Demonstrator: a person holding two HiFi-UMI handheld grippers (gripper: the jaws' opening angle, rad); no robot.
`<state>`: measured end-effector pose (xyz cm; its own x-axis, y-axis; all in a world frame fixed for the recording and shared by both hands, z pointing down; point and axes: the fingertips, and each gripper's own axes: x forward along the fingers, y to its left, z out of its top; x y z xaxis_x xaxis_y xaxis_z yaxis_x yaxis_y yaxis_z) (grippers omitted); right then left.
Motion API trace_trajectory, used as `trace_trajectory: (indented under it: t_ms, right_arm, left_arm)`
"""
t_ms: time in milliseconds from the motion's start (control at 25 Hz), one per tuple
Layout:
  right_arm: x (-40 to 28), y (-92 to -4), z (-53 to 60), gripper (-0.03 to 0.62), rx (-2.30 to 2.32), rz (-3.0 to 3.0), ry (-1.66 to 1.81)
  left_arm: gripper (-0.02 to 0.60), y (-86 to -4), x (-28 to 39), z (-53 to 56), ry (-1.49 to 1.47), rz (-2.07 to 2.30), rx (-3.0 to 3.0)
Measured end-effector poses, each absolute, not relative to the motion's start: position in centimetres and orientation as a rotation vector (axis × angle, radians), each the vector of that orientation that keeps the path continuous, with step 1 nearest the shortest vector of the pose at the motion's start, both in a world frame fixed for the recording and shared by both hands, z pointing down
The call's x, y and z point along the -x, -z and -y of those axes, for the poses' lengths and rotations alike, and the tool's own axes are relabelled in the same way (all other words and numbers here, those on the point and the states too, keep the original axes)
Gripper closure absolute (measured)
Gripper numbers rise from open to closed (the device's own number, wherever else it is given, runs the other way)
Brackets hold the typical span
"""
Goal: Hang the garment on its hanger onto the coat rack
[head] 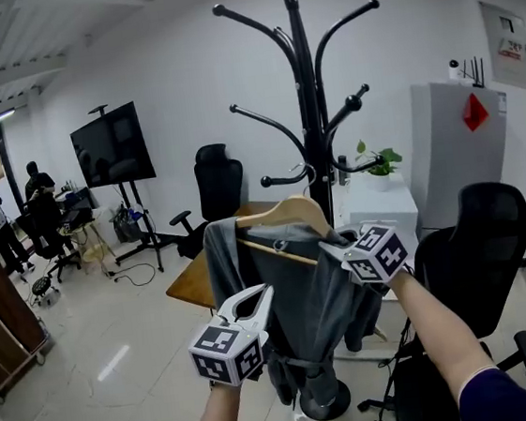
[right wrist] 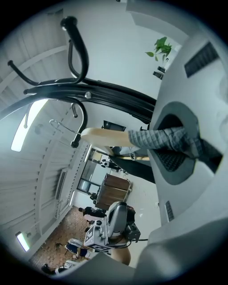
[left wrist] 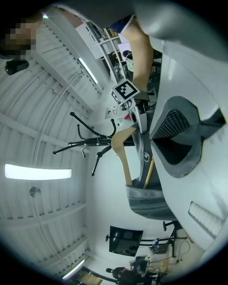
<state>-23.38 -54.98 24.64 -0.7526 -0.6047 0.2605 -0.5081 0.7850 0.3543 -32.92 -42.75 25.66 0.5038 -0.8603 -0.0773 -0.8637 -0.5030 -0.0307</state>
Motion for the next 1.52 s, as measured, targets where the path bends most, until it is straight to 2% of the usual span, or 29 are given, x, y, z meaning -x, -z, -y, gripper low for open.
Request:
trace_trajectory:
  t_ms: [760,1160,1240,1280,1400,1440,1520]
  right_arm:
    - [24.2,-28.5,57.5,0.556,-0.871,2.523,0.246]
    - [23.5,-28.3,57.4,0.535,-0.999,2.435,0.384]
    - [23.1,-28.1,57.3,0.516,-1.045,2.428,0.423]
    - [22.9,-28.0,57.1,0.486,-1.068,2.439,0.433]
    - [22.0,-27.2,56.0,0.345,-1.137,2.487,0.447]
    - [21.7,-26.9,55.5,0.326,-1.160,2.495,0.457]
    - [21.1,-26.3,54.3,0.327,-1.196,2.510,0.480]
  left_arm:
    - [0.595,-29.1,33.4,45.8,-0.035,-1.458,2.806]
    - [0.595,-31.0,32.8,45.7,-0.027,-1.432,2.874]
    - [0.595,-31.1,32.8,45.7,-0.034,-1.425,2.881]
    - [0.595,-31.2,32.7,45.6,-0.036,-1.422,2.885]
    - [0.595,-31.7,32.8,45.5,-0.041,-1.416,2.898]
    - [0.595,-31.9,32.8,45.5,-0.042,-1.414,2.905]
    - [0.595,-32.4,32.8,45.4,-0.039,-1.408,2.921]
